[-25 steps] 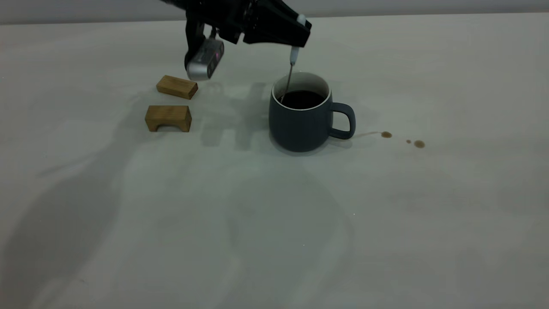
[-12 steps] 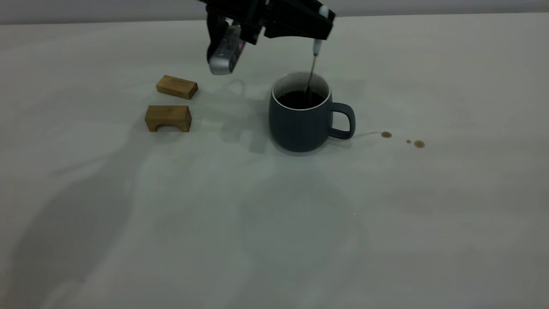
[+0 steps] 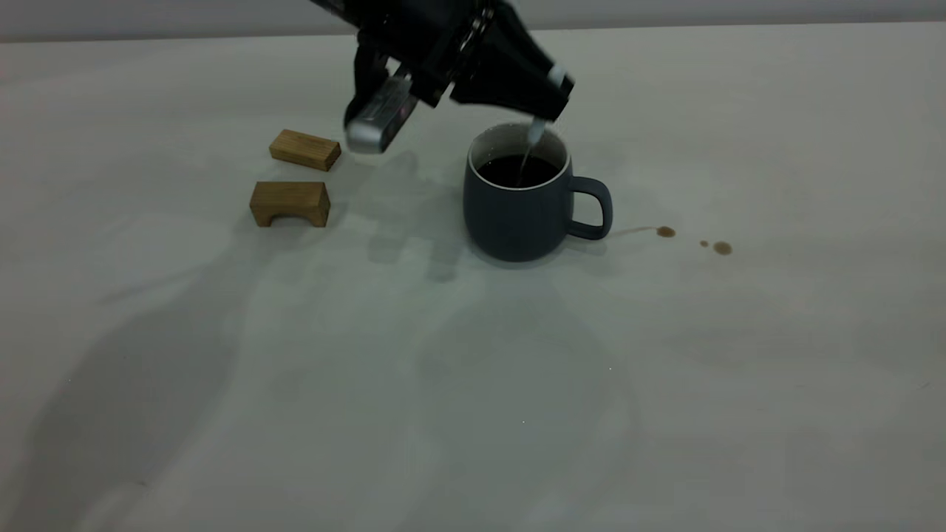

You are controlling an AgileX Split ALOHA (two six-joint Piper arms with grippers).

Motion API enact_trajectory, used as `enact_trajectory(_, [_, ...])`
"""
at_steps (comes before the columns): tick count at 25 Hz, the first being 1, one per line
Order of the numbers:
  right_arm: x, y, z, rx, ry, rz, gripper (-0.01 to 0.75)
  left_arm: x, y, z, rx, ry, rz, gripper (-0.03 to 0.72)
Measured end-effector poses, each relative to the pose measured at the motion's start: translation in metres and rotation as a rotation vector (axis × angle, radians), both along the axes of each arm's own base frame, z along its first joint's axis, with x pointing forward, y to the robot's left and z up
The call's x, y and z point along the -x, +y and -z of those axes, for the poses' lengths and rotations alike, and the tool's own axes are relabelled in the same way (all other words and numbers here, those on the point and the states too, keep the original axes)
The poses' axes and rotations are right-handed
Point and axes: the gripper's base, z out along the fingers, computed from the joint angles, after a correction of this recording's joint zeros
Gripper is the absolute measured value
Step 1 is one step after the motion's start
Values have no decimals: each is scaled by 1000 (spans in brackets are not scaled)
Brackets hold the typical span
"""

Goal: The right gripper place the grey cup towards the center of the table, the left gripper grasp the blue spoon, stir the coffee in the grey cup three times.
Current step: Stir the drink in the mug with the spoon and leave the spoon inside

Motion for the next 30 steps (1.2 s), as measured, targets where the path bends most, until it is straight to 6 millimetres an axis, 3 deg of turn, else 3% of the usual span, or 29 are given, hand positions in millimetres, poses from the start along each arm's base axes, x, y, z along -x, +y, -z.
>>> enact_trajectory(9, [0, 0, 0, 0, 0, 0, 238, -10, 19, -11, -13, -21, -33, 170])
enact_trajectory(23, [0, 0, 0, 0, 0, 0, 238, -13, 16, -15, 47, -85, -39, 174])
enact_trajectory(26, [0, 0, 0, 0, 0, 0, 238, -12, 16, -15, 52, -80, -34, 234])
enact_trajectory(30, [0, 0, 0, 0, 0, 0, 238, -11, 16, -15, 56, -76, -27, 382])
